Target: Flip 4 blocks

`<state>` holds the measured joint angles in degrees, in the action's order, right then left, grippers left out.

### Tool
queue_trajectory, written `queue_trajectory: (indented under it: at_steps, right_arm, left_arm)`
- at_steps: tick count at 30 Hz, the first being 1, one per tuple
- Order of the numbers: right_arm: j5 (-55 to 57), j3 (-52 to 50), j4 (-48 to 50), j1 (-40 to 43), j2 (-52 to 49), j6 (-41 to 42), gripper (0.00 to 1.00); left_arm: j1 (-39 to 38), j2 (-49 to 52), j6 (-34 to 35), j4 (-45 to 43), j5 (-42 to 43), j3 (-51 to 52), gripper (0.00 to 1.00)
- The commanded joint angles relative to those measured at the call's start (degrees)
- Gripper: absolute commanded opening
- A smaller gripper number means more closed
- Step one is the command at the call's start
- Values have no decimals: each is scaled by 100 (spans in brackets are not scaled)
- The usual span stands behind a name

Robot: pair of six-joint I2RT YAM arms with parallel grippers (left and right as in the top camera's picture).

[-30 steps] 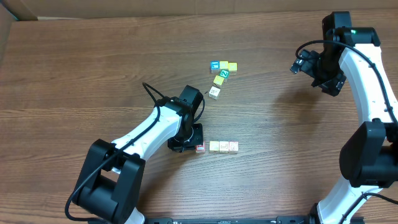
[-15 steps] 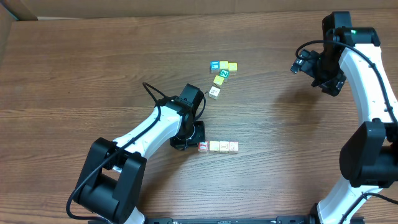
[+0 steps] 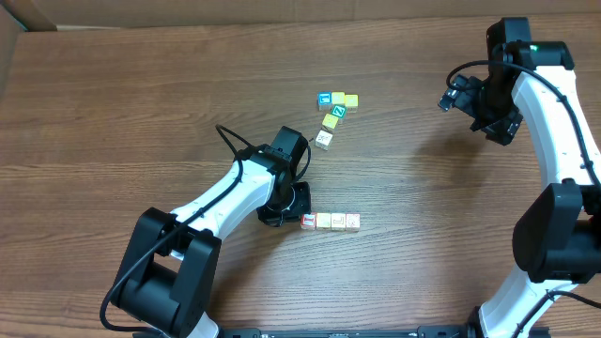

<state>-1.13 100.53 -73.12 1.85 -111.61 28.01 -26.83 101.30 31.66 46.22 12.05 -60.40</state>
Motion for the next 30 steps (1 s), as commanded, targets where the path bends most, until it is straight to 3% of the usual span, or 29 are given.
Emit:
queue_trajectory:
  at_steps: [1, 9, 14, 20, 22, 23, 30]
  right_arm:
    - [-2, 17, 2, 4, 129, -42, 100]
    - [-2, 17, 4, 7, 129, -42, 100]
    - [-44, 17, 697, 7, 129, -42, 100]
    - [-1329, 35, 400, 7, 149, -289, 100]
    - [-1982, 35, 133, 4, 146, -960, 48]
    - [-2144, 35, -52, 2, 146, -1069, 4]
    - [-2190, -243, -1351, -282, 146, -1681, 4]
  left_arm:
    - [-9, 61, 116, -22, 105, 31, 4]
    - [-9, 61, 120, -35, 111, 31, 5]
    - [-9, 61, 94, 179, 31, 31, 6]
    - [-9, 61, 22, 181, -61, 31, 8]
    - [-9, 61, 4, 184, -61, 31, 8]
    - [-9, 61, 4, 184, -61, 31, 8]
    - [-7, 61, -39, 101, -66, 31, 5]
